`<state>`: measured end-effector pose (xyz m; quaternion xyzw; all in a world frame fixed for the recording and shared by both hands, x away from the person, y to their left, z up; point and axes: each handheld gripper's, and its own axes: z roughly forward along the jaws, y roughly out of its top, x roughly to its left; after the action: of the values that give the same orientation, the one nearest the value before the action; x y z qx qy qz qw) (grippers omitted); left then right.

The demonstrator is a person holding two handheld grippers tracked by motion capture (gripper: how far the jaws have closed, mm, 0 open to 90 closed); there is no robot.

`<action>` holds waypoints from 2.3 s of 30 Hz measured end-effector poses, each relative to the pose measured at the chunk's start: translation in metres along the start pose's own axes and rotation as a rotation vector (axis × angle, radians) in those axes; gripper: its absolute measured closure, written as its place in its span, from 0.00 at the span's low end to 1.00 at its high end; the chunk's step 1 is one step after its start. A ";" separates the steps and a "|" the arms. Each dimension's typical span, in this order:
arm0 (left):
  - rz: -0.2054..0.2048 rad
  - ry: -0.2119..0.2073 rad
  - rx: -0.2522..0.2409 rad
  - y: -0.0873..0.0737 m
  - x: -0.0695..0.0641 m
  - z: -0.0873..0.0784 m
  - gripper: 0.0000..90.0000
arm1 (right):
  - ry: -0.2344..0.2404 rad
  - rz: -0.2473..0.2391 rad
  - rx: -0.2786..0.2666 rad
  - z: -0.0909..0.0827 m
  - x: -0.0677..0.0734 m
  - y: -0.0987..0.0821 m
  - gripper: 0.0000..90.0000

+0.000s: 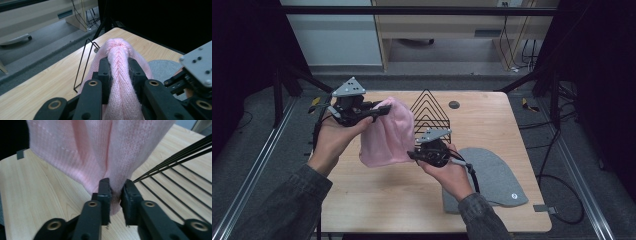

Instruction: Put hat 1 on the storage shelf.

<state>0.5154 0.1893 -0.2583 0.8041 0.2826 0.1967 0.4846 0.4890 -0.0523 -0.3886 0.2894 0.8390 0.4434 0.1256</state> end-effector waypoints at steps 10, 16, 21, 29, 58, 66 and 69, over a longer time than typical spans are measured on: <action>0.011 -0.010 -0.032 0.013 0.006 -0.010 0.83 | 0.025 -0.066 -0.002 -0.029 -0.004 0.015 0.91; 0.038 -0.024 -0.045 0.022 0.013 -0.014 0.83 | 0.045 -0.092 -0.002 -0.042 -0.014 0.026 0.92; 0.036 -0.002 -0.061 0.035 0.019 -0.014 0.83 | 0.042 -0.115 -0.011 -0.051 -0.027 0.045 0.92; 0.035 0.054 -0.096 0.054 0.036 -0.010 0.83 | 0.018 -0.115 -0.032 -0.058 -0.052 0.079 0.92; 0.089 0.068 -0.117 0.079 0.049 0.036 0.83 | -0.101 -0.031 -0.096 -0.042 -0.101 0.076 0.92; 0.106 0.068 -0.103 0.077 0.053 0.056 0.83 | -0.125 -0.016 -0.088 -0.034 -0.116 0.069 0.92; 0.098 0.072 -0.121 0.077 0.053 0.058 0.83 | -0.126 -0.025 -0.084 -0.034 -0.115 0.068 0.92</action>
<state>0.6106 0.1564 -0.2142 0.7786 0.2476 0.2658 0.5117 0.5908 -0.1140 -0.3192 0.3010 0.8136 0.4573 0.1957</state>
